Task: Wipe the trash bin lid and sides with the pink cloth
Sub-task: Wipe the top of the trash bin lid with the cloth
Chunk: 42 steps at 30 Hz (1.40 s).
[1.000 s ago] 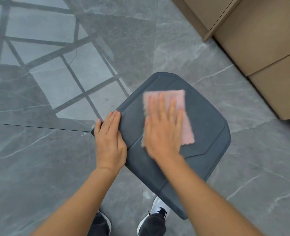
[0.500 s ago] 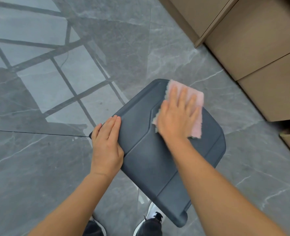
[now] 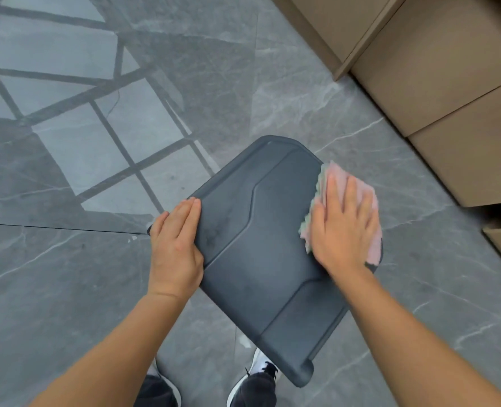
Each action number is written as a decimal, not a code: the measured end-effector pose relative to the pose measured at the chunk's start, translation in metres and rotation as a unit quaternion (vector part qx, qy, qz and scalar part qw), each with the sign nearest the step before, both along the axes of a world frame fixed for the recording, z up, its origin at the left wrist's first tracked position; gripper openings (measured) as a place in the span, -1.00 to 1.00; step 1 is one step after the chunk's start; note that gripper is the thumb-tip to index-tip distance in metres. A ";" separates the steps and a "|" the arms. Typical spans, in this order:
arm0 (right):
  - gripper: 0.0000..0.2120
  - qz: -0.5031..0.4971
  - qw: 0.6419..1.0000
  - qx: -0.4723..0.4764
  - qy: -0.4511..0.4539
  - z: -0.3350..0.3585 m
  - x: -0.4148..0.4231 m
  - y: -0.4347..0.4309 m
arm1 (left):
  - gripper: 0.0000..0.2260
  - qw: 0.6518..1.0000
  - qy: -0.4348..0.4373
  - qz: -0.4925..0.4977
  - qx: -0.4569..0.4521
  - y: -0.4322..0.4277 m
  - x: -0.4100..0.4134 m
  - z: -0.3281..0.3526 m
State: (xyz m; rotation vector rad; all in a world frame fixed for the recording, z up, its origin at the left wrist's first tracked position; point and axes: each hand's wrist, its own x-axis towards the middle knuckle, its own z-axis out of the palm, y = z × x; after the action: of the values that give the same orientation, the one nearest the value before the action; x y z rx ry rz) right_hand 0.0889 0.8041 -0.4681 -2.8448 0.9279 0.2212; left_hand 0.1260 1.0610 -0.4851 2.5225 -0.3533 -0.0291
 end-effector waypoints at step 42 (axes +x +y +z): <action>-0.73 -0.271 0.245 0.669 -0.647 -0.200 -0.244 0.069 | -0.15 0.792 -0.134 -0.533 0.265 -0.080 -0.099 0.005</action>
State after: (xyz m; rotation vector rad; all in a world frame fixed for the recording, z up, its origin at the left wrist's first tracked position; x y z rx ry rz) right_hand -0.1546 0.8729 -0.6680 -0.3103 0.4961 -0.8507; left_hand 0.0275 0.9815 -0.4805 2.4515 -2.0856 -0.2369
